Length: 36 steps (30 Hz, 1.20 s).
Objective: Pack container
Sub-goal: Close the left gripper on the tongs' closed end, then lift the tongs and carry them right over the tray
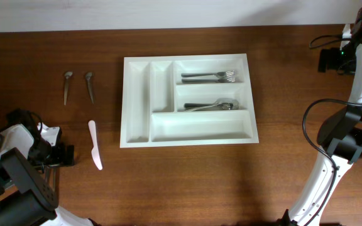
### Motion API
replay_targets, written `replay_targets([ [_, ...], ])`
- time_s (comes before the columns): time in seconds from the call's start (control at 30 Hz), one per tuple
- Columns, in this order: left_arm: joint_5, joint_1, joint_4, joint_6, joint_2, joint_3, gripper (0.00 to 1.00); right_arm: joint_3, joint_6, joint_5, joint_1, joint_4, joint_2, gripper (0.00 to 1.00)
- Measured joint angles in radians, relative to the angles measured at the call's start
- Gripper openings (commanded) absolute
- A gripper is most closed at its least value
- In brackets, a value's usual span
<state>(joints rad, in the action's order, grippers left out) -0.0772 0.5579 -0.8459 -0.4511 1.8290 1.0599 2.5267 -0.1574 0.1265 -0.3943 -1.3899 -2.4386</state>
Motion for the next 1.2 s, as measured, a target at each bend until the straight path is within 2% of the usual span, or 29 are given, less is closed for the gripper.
replay_targets([
  [0.1,0.003,0.000,0.000,0.002,0.000,-0.001,1.00,0.000,0.001,0.000,0.000,0.000,0.000,0.99],
  [0.17,0.003,0.000,0.000,0.003,0.000,-0.001,0.95,0.000,0.000,0.000,0.000,0.000,0.000,0.99],
  [0.2,0.006,0.000,0.000,0.003,0.000,-0.002,0.92,0.000,0.000,0.000,0.000,0.000,0.000,0.99],
  [0.27,0.014,0.000,-0.002,0.005,0.000,-0.003,0.72,0.000,0.001,0.000,0.000,0.000,0.000,0.99],
  [0.3,0.018,0.000,-0.002,0.003,0.000,-0.004,0.67,0.000,0.000,0.000,0.000,0.000,0.000,0.99],
  [0.43,0.023,0.000,-0.002,0.008,0.000,-0.005,0.65,0.000,0.000,0.000,0.000,0.000,0.000,0.99],
  [0.53,0.024,0.000,-0.002,0.011,0.000,-0.005,0.47,0.000,0.001,0.000,0.000,0.000,0.000,0.99],
  [0.67,0.025,0.000,-0.001,0.013,0.000,-0.005,0.44,0.000,0.001,0.000,0.000,0.000,0.000,0.98],
  [0.93,0.024,0.000,0.000,0.018,0.000,-0.005,0.04,0.000,0.001,0.000,0.000,0.000,0.000,0.99],
  [1.2,0.049,0.000,0.034,0.025,-0.004,-0.005,0.02,0.000,0.000,0.000,0.000,0.000,0.000,0.99],
])
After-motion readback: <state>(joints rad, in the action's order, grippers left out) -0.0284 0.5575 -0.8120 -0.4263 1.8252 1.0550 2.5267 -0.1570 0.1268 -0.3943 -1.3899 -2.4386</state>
